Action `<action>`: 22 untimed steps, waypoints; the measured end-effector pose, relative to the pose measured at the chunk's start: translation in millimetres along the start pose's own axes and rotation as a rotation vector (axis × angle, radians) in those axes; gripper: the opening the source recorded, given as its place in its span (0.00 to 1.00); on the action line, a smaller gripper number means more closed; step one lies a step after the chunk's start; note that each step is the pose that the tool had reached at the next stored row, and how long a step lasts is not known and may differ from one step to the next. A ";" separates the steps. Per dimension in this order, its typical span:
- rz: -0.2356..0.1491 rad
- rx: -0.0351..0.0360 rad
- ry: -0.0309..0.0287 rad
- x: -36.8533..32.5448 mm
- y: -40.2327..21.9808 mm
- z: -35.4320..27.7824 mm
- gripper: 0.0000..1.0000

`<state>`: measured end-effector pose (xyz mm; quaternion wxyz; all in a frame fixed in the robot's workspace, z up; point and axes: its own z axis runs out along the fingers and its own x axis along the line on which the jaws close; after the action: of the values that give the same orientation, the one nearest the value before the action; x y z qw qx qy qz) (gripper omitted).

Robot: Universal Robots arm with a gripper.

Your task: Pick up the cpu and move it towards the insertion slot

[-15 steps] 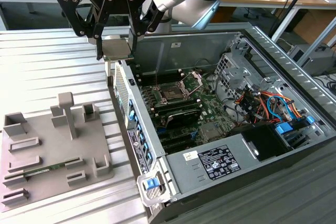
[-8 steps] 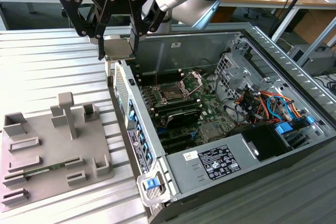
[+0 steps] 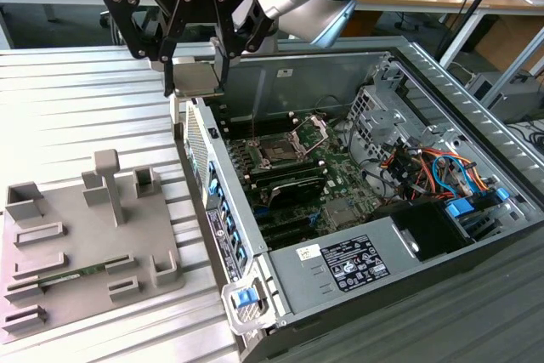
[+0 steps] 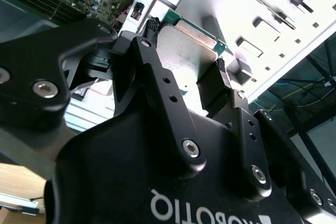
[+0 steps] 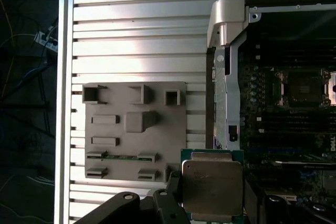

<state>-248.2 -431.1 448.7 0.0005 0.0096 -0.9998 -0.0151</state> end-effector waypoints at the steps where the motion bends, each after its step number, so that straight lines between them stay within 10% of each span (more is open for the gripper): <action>1: 0.000 0.0000 -0.0001 -0.8 0.0 0.0 0.55; 22: 0.000 0.0000 0.0000 -11.5 -0.2 0.4 0.55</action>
<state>-236.7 -431.1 448.3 0.0005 0.0095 -0.9998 -0.0151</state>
